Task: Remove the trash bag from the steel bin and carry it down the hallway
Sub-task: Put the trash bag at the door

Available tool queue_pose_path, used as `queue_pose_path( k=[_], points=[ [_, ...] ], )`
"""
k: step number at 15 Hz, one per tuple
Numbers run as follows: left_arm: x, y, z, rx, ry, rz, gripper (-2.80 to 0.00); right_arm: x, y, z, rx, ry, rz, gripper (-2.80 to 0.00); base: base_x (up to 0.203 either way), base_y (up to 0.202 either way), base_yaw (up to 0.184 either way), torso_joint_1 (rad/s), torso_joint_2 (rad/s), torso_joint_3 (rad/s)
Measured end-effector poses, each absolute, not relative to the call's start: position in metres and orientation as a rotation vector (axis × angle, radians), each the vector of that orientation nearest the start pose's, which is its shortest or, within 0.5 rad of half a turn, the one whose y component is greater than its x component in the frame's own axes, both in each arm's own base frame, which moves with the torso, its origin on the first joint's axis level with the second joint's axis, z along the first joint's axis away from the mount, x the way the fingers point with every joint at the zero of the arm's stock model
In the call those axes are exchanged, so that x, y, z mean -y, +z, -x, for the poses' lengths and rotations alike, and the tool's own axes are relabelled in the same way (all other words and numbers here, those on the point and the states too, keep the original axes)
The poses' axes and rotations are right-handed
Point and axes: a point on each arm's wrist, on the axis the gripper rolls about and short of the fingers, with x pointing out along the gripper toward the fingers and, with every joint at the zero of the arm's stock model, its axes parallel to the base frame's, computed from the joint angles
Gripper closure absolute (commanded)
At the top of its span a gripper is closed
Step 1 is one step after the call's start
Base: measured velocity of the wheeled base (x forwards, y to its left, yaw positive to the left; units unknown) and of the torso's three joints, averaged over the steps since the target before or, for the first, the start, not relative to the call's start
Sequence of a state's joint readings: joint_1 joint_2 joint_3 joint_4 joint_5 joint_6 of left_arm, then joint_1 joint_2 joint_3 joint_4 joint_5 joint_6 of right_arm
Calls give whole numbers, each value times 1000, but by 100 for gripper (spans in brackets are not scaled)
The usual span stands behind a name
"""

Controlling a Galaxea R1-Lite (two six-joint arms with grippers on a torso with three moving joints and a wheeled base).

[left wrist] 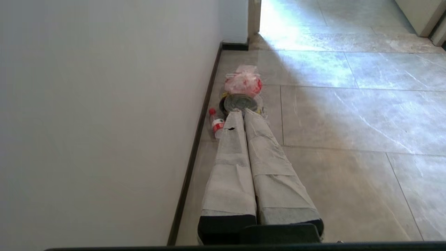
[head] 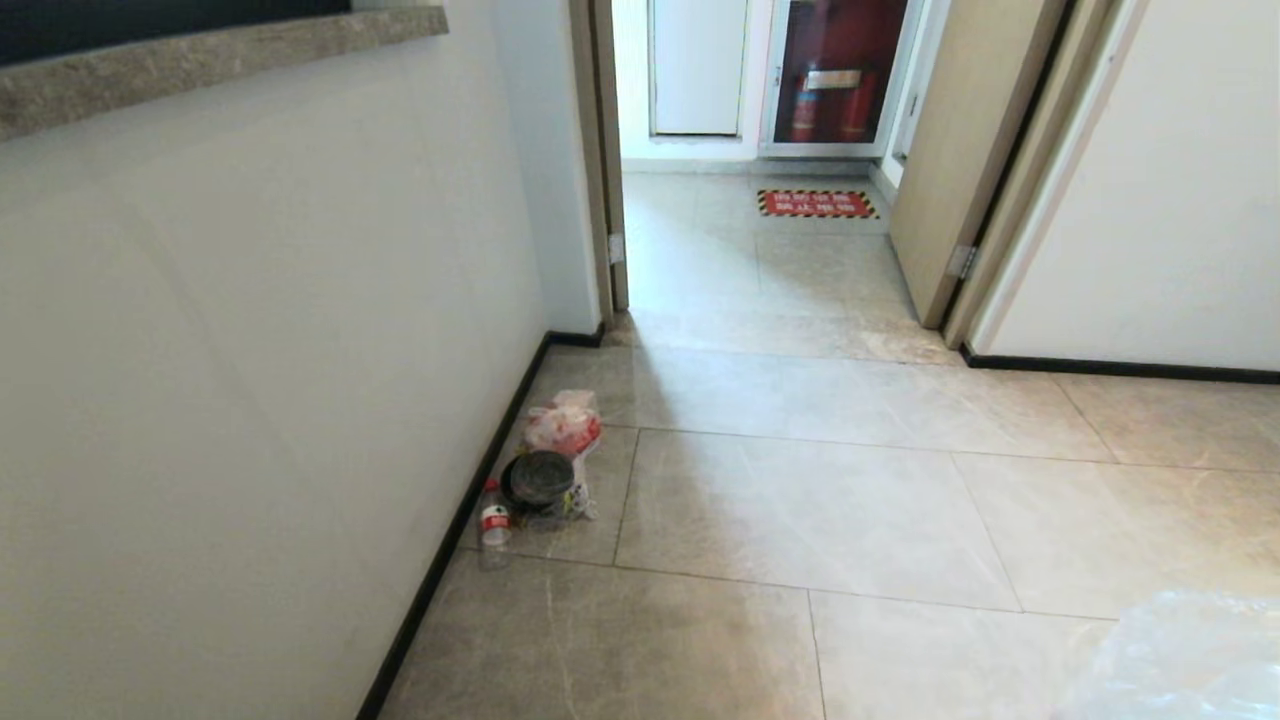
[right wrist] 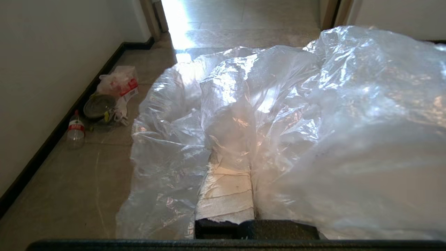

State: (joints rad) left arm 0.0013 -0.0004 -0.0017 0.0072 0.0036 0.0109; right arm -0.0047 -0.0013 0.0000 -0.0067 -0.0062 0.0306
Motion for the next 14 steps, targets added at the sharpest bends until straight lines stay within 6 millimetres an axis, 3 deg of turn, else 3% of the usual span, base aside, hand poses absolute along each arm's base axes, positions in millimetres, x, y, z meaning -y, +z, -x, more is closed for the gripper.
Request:
queue_pose_path(
  k=[8,14],
  points=[
    [0,75,23,-3,4,-2,0,0,76,23,9,-13,-31,0,183,0,1,1,3,1],
    [0,75,23,-5,3,-1,0,0,76,23,9,-13,-31,0,0,0,0,0,0,0]
  ],
)
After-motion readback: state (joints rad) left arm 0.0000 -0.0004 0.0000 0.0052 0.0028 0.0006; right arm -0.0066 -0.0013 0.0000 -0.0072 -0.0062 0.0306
